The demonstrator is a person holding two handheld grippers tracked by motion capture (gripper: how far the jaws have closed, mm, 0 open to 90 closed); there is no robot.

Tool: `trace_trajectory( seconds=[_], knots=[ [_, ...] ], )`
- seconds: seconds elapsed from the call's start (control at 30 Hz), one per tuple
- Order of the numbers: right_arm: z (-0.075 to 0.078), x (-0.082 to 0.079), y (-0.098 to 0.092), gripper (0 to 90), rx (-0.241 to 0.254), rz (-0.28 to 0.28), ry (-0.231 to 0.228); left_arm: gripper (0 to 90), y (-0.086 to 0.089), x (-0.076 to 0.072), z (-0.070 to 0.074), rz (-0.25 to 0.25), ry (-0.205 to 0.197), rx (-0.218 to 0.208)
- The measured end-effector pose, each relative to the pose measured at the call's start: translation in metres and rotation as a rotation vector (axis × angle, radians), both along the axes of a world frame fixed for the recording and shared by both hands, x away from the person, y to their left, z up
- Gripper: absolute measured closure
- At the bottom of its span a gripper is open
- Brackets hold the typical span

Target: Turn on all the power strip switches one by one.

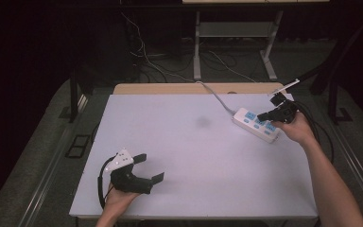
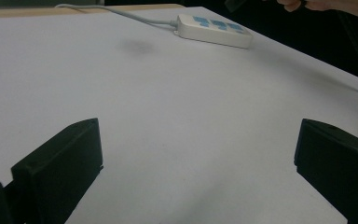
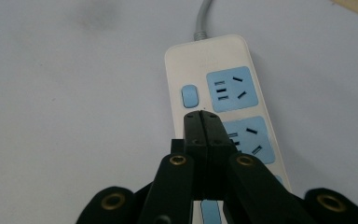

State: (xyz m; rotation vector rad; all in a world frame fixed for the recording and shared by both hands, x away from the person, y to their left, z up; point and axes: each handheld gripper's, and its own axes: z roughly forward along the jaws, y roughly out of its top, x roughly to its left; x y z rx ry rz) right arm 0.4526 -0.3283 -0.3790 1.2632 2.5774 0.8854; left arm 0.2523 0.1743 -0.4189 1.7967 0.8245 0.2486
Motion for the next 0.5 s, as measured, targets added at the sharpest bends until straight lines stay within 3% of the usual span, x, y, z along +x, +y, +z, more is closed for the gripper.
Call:
trace_trajectory(
  seconds=[0.5],
  knots=[
    [-0.012, 0.005, 0.006, 90.0, -0.006, 0.005, 0.033, 0.0, -0.002, -0.001, 0.0, -0.008, -0.001, -0.003]
  ],
)
